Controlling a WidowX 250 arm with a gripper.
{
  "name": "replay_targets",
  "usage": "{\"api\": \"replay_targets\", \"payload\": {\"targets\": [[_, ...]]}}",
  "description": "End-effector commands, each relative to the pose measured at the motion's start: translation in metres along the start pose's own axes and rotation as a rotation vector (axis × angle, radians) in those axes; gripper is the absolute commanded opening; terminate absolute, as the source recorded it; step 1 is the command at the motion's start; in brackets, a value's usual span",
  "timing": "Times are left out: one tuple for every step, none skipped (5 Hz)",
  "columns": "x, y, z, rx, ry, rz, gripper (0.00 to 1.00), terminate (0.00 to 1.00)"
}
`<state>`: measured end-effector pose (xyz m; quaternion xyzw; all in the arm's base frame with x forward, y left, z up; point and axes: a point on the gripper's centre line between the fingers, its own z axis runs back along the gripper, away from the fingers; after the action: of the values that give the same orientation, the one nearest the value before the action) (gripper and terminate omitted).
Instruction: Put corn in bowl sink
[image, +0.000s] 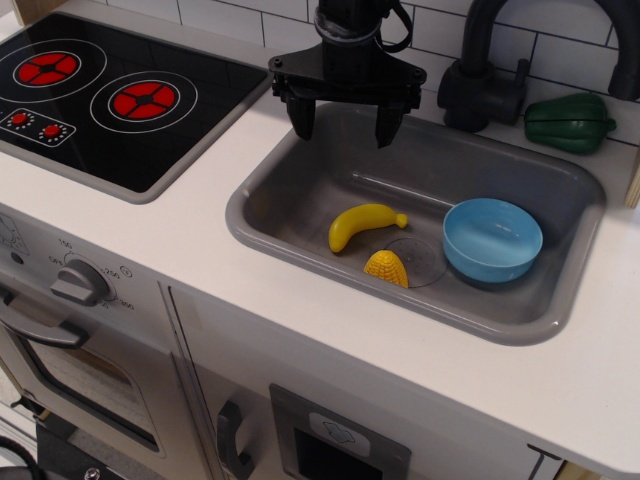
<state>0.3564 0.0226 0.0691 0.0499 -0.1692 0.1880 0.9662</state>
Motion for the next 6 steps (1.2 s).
{"api": "replay_targets", "payload": {"targets": [[0.0,0.0,0.0,0.0,0.0,0.0,1.0,0.0],[-0.028,0.009,0.009,-0.048,0.031,-0.092,1.0,0.0],[-0.048,0.002,0.012,-0.114,0.062,-0.193,1.0,0.0],[-0.059,-0.009,0.012,-0.13,0.084,-0.214,1.0,0.0],[-0.065,-0.019,0.001,-0.103,0.096,-0.214,1.0,0.0],[-0.073,-0.028,-0.005,-0.098,0.099,-0.223,1.0,0.0]]}}
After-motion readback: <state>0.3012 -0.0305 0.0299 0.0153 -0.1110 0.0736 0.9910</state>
